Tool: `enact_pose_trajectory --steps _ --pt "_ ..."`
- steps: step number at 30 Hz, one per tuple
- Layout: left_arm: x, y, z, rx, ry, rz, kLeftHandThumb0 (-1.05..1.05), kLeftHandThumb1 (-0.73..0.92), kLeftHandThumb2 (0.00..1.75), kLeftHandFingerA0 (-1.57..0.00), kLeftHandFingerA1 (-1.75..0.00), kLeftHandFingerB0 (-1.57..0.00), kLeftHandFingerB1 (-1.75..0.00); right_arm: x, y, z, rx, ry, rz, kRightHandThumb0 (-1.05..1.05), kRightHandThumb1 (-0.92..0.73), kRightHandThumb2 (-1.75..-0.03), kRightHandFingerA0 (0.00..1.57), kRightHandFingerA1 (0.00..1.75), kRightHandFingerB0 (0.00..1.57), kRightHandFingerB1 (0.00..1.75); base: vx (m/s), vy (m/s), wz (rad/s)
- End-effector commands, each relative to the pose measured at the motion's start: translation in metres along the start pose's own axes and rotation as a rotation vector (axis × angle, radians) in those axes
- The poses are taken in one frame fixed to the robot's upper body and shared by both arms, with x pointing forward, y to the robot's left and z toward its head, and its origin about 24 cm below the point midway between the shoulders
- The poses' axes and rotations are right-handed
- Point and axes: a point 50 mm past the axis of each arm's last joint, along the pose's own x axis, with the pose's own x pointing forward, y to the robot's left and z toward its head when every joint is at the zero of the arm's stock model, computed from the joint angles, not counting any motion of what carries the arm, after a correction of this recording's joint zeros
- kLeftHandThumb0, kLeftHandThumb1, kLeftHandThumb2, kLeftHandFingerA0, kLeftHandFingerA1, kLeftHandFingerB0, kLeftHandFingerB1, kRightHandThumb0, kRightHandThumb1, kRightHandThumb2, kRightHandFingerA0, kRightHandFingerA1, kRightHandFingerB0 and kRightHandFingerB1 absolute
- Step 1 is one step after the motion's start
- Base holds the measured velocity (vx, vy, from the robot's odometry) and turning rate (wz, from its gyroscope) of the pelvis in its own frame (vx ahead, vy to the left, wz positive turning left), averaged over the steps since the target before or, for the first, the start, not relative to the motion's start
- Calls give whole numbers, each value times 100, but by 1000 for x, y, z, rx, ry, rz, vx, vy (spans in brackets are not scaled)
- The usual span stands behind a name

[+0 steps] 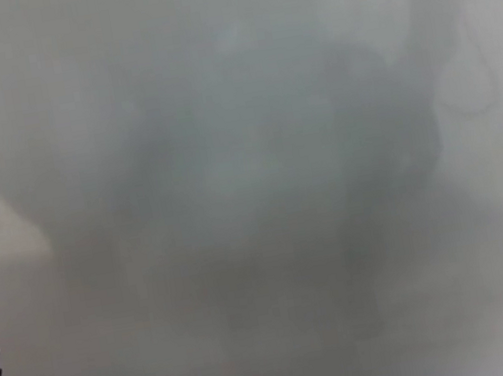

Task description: A magnetic marker holder is on the left hand side of the white board, the robot put the index and middle finger into the opening of the container and pull off the magnetic holder and hand it to a human on the left hand side.

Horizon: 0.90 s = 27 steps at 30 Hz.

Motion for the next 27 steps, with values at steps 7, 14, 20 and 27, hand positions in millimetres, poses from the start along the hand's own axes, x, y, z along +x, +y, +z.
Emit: enact_pose_trajectory --steps 7,14,20,27 --pt "-26 23 -12 87 137 214 -60 38 54 -45 -39 -50 -38 -6 -2 -5 -17 14 -24 -40 -49 -85 88 72 70 66 0 0 0" --pt "-59 40 -32 220 389 613 -59 44 80 -37 -51 -36 -46 -8 -4 -5 52 29 -52 -40 -66 -58 77 51 61 46 0 0 0" --pt "-91 57 -45 662 699 911 -58 57 57 -49 -39 -39 -32 -7 -8 -5 322 122 -130 -50 -65 -62 73 52 49 42 0 0 0" --pt "-120 64 -64 844 877 1061 -58 54 56 -36 -40 -31 -31 -8 -11 -10 440 184 -156 -48 -72 -60 76 49 48 40 0 0 0"
